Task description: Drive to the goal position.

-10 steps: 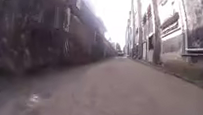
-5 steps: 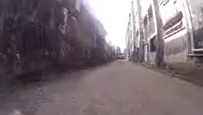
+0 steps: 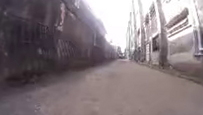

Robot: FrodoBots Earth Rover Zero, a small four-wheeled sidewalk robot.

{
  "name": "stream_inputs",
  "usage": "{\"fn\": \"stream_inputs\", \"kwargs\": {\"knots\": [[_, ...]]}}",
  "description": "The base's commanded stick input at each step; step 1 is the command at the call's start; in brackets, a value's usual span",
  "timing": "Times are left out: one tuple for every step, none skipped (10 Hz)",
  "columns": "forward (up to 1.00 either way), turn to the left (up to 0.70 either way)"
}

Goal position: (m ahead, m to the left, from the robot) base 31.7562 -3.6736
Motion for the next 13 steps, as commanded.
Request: {"fn": "stream_inputs", "kwargs": {"knots": [[0.70, 0.00], [0.70, 0.00], [0.70, 0.00], [0.70, 0.00], [0.70, 0.00], [0.70, 0.00], [0.70, 0.00], [0.70, 0.00], [0.70, 0.00], [0.70, 0.00], [0.70, 0.00], [0.70, 0.00], [0.70, 0.00]]}}
